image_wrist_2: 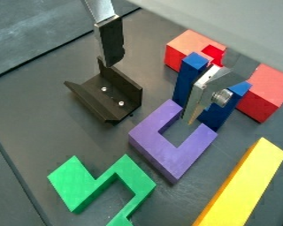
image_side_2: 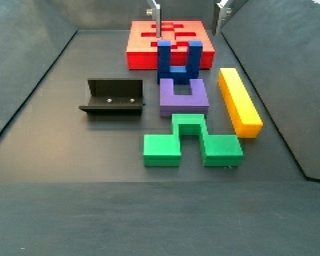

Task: Pick up the purple object. Move up. Place the purple object on the fixture. Regrasp the purple object. Move to above the board. Insert the purple object.
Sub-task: Pick up the purple object.

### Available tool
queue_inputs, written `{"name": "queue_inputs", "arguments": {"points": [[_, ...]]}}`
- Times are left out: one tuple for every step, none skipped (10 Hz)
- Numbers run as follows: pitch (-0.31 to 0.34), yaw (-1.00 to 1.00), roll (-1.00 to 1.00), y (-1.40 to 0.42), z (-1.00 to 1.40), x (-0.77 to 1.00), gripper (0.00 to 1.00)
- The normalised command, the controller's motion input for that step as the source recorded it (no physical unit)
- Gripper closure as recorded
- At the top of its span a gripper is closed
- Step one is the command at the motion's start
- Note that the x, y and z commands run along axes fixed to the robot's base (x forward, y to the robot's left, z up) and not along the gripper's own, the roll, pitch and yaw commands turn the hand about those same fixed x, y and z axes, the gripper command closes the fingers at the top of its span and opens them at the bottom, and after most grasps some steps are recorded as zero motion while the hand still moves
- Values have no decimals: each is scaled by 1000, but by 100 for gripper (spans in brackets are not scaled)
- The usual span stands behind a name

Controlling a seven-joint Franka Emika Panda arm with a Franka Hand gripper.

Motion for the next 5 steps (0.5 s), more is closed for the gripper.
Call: {"name": "queue_inputs", "arguments": {"points": [[0, 0, 0, -34, 0, 0, 0], [-7, -23, 0, -551, -71, 211, 0], [-123, -237, -177, -537, -214, 300, 0], [-269, -311, -220, -457, -414, 49, 0], [-214, -169, -163, -394, -643, 446, 0]]}}
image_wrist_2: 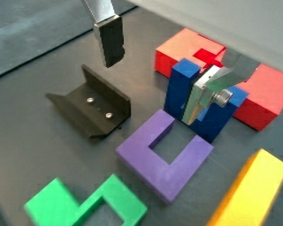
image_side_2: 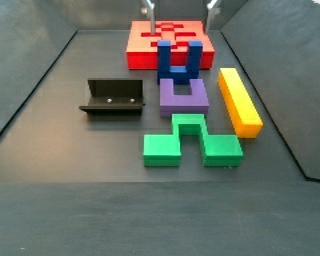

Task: Pick up the purple object. Move up. Place the purple object on the fixture. Regrasp the purple object. Move to above the board. Insert the purple object.
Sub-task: Pick up the purple object.

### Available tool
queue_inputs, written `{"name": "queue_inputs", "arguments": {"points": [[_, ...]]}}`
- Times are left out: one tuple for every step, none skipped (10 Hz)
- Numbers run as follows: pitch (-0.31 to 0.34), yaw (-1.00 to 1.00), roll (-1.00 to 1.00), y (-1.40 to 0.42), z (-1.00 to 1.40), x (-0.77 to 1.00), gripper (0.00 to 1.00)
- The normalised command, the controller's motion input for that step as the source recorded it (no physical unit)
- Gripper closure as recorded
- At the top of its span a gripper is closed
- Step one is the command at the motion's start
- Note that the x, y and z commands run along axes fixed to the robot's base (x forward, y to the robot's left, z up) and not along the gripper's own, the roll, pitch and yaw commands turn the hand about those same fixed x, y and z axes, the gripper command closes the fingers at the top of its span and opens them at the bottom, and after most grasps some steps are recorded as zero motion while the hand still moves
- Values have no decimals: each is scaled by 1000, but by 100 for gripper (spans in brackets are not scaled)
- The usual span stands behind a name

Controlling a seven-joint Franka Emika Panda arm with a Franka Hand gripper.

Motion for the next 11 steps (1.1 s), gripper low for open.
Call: {"name": "queue_inputs", "arguments": {"points": [[-157, -54, -166, -300, -760, 671, 0], [-173, 0, -154, -280, -746, 594, 0], [-183, 26, -130, -297, -700, 440, 0], [-76, 283, -24, -277, -469, 171, 0], [-50, 374, 0, -320, -351, 57, 0], [-51, 357, 0, -360, -314, 0, 0], [-56, 243, 0, -420, -177, -154, 0], [-44, 151, 0, -443, -109, -3, 0], [-24, 11, 0, -251, -206, 26, 0], [0, 0, 43, -66, -129, 220, 0], [0, -14, 61, 0, -106, 140, 0]]}}
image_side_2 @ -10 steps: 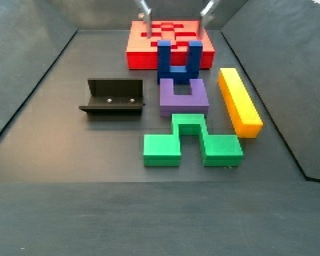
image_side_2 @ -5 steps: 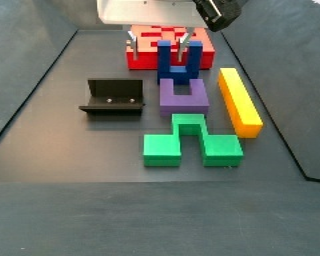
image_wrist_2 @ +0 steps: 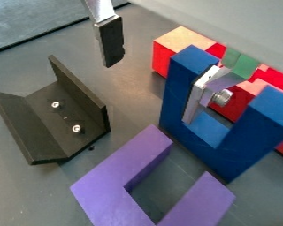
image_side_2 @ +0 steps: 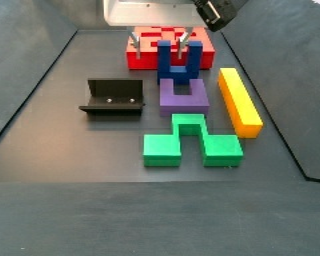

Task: Pick up the purple object. Move up. Place the purple object on the fixture. Regrasp the purple object. Move to above the board. Insert the purple object.
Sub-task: Pick up the purple object.

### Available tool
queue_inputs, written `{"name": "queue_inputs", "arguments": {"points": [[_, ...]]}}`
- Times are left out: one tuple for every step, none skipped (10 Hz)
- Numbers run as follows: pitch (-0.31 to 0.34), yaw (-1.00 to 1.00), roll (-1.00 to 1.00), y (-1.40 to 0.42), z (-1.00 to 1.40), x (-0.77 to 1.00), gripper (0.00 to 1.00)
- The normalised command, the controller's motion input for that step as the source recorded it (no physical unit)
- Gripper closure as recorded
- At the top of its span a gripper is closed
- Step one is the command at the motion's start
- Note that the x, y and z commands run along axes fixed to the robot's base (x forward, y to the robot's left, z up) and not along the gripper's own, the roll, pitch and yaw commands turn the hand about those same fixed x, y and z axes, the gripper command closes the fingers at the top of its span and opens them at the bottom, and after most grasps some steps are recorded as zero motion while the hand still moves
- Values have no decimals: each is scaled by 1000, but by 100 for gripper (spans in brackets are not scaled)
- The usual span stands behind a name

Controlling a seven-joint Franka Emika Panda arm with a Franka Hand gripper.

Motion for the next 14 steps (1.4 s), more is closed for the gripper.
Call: {"name": "queue_inputs", "arguments": {"points": [[0, 0, 67, 0, -114, 40, 0], [0, 0, 74, 0, -151, 0, 0], [0, 0, 70, 0, -157, -11, 0], [0, 0, 73, 0, -151, -31, 0], [0, 0, 97, 0, -143, -9, 0], [0, 0, 130, 14, -131, 0, 0], [0, 0, 144, 63, -220, 0, 0], [0, 0, 140, 86, -306, -40, 0], [-17, 0, 139, 83, -369, -66, 0], [-29, 0, 120, 17, -340, -57, 0], [-14, 0, 74, 0, -231, -6, 0], [0, 0, 63, -51, -163, 0, 0], [0, 0, 101, 0, -134, 0, 0], [0, -34, 137, 0, -140, 77, 0]]}}
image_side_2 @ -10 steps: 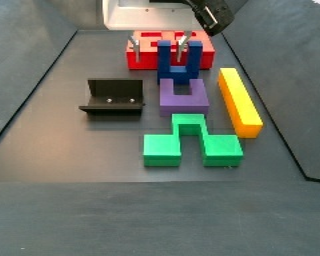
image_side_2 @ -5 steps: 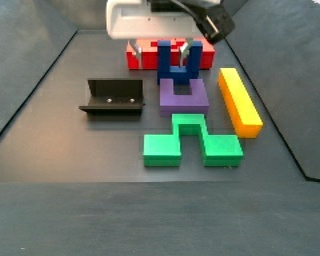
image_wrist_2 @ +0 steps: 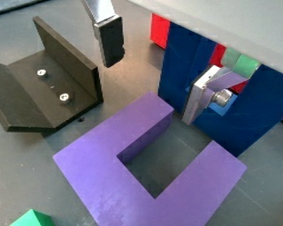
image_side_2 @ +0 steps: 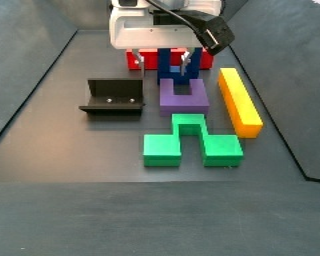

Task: Pick up the purple object. Move up. Place the purple object on the fixture. Regrasp the purple object. Move to above the board. Insert the purple object.
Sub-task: Pick up the purple object.

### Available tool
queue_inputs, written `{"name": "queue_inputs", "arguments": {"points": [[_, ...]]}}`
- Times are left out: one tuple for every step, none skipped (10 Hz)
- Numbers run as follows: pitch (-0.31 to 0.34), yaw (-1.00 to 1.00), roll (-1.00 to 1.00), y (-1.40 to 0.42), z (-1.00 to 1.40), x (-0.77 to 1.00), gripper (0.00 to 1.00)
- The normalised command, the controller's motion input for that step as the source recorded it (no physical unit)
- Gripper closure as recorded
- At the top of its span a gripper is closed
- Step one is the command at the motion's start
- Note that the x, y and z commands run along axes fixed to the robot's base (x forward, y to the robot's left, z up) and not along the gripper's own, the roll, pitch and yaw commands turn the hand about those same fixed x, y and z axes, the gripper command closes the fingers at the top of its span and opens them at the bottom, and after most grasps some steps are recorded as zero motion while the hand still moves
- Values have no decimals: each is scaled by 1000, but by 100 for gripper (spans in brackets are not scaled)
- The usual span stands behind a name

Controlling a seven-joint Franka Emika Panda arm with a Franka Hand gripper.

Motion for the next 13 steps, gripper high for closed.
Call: {"name": "queue_inputs", "arguments": {"points": [[0, -94, 150, 0, -126, 140, 0], [0, -134, 139, 0, -123, 163, 0], [0, -154, 137, 0, -103, 154, 0], [0, -109, 123, 0, -94, 54, 0], [0, 0, 89, 0, -137, 0, 0], [0, 0, 59, 0, -180, -57, 0], [0, 0, 29, 0, -234, -66, 0], [0, 0, 20, 0, -206, -43, 0], [0, 0, 39, 0, -154, -17, 0], [0, 0, 74, 0, -94, 0, 0], [0, 0, 103, 29, -97, 0, 0], [0, 0, 97, 14, -131, 0, 0], [0, 0, 73, 14, -206, 3, 0]]}}
